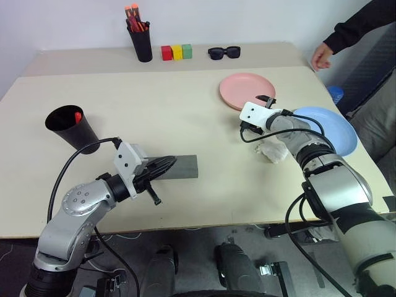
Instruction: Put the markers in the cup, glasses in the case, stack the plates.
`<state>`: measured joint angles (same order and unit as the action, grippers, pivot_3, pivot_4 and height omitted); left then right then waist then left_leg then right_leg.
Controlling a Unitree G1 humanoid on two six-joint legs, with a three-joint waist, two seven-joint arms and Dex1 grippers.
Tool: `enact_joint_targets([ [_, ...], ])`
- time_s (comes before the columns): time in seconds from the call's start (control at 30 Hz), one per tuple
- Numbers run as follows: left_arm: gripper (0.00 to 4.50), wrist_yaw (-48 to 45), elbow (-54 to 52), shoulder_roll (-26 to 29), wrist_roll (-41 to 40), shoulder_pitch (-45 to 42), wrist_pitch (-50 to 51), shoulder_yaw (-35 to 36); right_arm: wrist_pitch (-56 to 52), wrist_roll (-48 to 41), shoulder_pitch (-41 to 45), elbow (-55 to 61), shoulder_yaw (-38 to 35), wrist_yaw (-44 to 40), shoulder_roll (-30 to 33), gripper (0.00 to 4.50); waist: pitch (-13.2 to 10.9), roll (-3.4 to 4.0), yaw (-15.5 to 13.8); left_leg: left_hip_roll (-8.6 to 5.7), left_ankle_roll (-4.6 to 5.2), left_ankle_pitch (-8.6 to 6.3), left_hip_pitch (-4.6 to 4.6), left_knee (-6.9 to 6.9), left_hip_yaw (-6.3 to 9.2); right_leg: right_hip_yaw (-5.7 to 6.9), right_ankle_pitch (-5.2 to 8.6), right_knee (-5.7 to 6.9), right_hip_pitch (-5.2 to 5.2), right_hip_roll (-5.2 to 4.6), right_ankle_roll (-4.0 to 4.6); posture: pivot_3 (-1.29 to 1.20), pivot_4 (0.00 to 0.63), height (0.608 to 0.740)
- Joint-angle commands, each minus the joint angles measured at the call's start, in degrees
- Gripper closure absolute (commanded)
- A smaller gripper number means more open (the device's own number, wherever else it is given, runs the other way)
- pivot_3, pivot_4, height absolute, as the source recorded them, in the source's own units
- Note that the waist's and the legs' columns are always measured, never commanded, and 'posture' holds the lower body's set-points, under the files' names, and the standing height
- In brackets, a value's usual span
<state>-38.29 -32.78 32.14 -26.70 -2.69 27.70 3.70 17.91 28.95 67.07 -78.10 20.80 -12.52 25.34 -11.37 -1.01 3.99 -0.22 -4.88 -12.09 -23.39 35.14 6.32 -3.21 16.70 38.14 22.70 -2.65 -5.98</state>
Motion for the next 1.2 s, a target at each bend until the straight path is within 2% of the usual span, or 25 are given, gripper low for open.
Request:
enact_joint_targets([
  [0.03, 4.5, 0.16, -1.64, 0.14, -0.65, -0.31, -1.04, 0.91, 0.62, -0.4, -0.18, 0.94, -1.02, 0.6, 0.11, 0.04, 0.0, 0.0, 0.0, 0.0, 0.0, 0.0, 0.0, 0.0, 0.0, 0.0, 0.0, 0.0, 0.0, 0.0, 0.0, 0.0, 0.15, 0.74],
  [1.2, 4.5, 0.16, -1.46, 0.04, -0.75, -0.65, -0.82, 0.64, 0.12, -0.17, -0.25, 0.93, -0.98, 2.81, 0.56, 0.04, 0.0, 0.0, -0.01, 0.0, 0.0, 0.0, 0.0, 0.0, 0.0, 0.0, 0.0, 0.0, 0.0, 0.0, 0.0, 0.0, 0.15, 0.74],
])
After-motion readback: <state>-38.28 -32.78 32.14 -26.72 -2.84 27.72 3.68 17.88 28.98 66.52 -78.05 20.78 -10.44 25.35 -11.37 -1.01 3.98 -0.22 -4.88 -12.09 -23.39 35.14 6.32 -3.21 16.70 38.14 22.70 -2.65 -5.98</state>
